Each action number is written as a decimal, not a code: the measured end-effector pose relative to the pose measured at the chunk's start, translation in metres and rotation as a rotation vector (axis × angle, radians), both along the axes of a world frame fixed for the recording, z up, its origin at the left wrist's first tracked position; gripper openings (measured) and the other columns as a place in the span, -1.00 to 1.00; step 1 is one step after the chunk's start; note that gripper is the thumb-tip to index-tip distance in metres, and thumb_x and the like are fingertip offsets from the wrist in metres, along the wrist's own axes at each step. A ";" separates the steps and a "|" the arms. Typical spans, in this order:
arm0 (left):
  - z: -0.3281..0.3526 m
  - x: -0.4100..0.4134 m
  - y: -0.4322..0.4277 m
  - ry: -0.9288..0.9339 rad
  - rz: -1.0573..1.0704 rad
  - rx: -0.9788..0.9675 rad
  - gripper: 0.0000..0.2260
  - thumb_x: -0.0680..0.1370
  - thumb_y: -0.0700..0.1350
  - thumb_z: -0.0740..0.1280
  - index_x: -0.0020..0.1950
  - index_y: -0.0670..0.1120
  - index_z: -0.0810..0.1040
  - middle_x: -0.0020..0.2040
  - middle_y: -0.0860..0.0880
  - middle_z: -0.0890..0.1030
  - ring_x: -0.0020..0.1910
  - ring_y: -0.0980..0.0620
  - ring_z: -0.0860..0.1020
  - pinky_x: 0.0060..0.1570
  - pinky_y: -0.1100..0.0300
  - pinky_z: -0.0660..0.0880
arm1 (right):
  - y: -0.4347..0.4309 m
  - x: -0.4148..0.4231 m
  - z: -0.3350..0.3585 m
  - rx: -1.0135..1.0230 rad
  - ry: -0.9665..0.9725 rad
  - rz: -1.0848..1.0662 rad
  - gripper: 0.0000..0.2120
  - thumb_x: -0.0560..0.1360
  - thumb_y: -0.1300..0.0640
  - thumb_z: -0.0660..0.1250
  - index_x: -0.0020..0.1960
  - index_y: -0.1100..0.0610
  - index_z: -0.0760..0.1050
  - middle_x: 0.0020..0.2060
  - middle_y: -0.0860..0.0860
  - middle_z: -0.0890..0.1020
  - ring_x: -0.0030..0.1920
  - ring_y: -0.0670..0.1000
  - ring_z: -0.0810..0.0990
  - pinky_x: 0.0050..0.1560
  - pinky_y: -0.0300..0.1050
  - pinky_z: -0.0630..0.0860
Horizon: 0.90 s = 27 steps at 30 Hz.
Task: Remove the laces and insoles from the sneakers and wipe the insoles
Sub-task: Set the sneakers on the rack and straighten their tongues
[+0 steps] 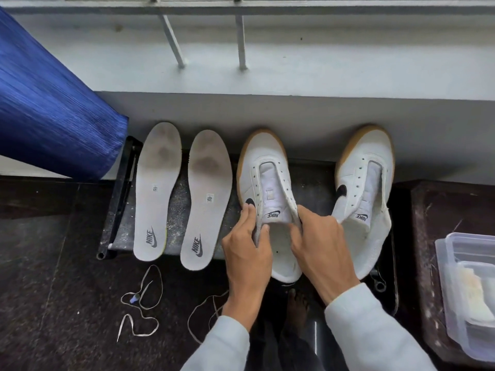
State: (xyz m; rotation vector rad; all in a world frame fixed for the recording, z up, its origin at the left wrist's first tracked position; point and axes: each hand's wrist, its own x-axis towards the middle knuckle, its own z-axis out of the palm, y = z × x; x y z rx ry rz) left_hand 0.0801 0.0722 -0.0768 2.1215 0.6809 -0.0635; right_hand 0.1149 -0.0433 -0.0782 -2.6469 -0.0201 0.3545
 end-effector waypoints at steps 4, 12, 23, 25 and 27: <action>0.002 0.002 -0.001 0.005 0.040 -0.074 -0.60 0.60 -0.24 0.33 0.45 -0.17 0.43 0.46 -0.06 0.45 0.41 -0.11 0.47 0.39 0.20 0.37 | 0.003 -0.001 0.001 0.035 -0.031 -0.050 -0.76 0.53 0.29 0.30 -0.24 0.12 0.30 -0.51 0.10 0.41 -0.48 0.13 0.25 -0.43 -0.04 0.17; 0.008 0.013 0.018 -0.040 -0.061 -0.082 -0.65 0.62 -0.22 0.32 0.41 -0.16 0.50 0.41 0.00 0.51 0.41 0.16 0.43 0.36 0.48 0.29 | 0.010 -0.013 0.007 0.145 -0.096 -0.132 -0.94 0.59 0.22 0.36 -0.02 0.17 0.61 -0.54 -0.04 0.37 -0.57 -0.11 0.24 -0.40 -0.18 0.30; -0.001 0.012 0.016 -0.097 -0.136 -0.034 -0.57 0.59 -0.16 0.39 0.45 -0.14 0.45 0.45 0.02 0.46 0.39 -0.15 0.49 0.37 0.09 0.43 | 0.012 -0.022 0.010 0.170 -0.069 -0.148 -0.70 0.61 0.10 0.39 0.30 0.20 0.60 -0.40 -0.04 0.60 -0.41 0.00 0.53 -0.31 -0.08 0.53; 0.008 0.010 0.008 -0.166 -0.095 -0.004 -0.54 0.57 -0.15 0.42 0.46 -0.13 0.45 0.47 -0.03 0.45 0.48 0.06 0.40 0.44 0.27 0.30 | 0.006 -0.026 0.021 0.238 -0.116 -0.200 -0.73 0.59 0.12 0.44 0.25 0.17 0.63 -0.24 -0.02 0.72 -0.26 -0.02 0.68 -0.17 -0.08 0.67; 0.020 0.011 -0.004 -0.266 -0.077 0.014 -0.57 0.56 -0.17 0.43 0.43 -0.11 0.49 0.44 -0.01 0.49 0.45 0.12 0.41 0.43 0.35 0.30 | -0.004 -0.029 0.035 0.287 -0.189 -0.281 -0.73 0.54 0.15 0.48 0.24 0.14 0.65 -0.11 -0.04 0.74 -0.17 -0.11 0.70 -0.04 -0.30 0.63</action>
